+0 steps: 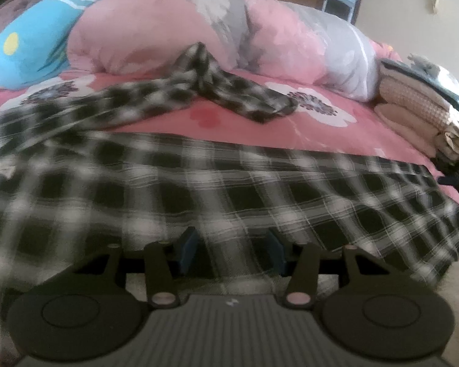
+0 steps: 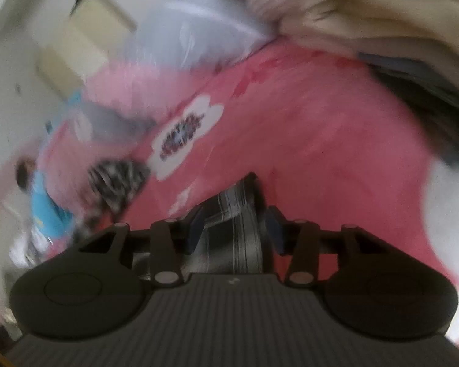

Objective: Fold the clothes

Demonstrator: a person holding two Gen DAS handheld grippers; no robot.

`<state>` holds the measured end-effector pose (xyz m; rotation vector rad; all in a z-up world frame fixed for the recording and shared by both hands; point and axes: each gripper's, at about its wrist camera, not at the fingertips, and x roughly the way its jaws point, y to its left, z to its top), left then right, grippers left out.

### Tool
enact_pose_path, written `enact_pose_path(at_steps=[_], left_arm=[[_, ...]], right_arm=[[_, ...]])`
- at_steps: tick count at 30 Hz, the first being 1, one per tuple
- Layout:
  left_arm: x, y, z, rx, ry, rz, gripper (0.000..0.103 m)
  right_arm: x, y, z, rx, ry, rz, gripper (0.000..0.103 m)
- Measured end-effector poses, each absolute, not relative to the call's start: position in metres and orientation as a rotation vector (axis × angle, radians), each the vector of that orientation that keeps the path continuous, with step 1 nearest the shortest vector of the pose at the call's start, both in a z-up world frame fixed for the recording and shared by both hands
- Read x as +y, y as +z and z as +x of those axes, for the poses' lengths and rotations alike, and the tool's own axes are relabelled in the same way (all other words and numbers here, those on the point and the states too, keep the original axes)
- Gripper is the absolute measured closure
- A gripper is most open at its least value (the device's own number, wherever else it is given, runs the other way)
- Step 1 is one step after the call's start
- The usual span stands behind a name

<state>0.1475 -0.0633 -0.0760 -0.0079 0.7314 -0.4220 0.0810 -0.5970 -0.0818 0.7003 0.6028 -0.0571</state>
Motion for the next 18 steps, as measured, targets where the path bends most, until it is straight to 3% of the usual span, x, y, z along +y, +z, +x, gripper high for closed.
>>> enact_pose_path(at_steps=[5, 7, 8, 18], left_arm=[[-0.084, -0.08, 0.159, 0.708, -0.446, 0.055, 0.05], [-0.088, -0.082, 0.163, 0.699, -0.452, 0.064, 0.049], [-0.091, -0.083, 0.166, 0.695, -0.455, 0.066, 0.049], [-0.114, -0.077, 0.202, 0.669, -0.447, 0.109, 0.05]], right_arm=[[-0.593, -0.091, 0.129, 0.7, -0.034, 0.586, 0.058], [-0.589, -0.088, 0.132, 0.702, -0.037, 0.538, 0.077], [-0.587, -0.086, 0.132, 0.704, -0.035, 0.519, 0.101], [-0.584, -0.056, 0.146, 0.579, -0.069, 0.358, 0.101]])
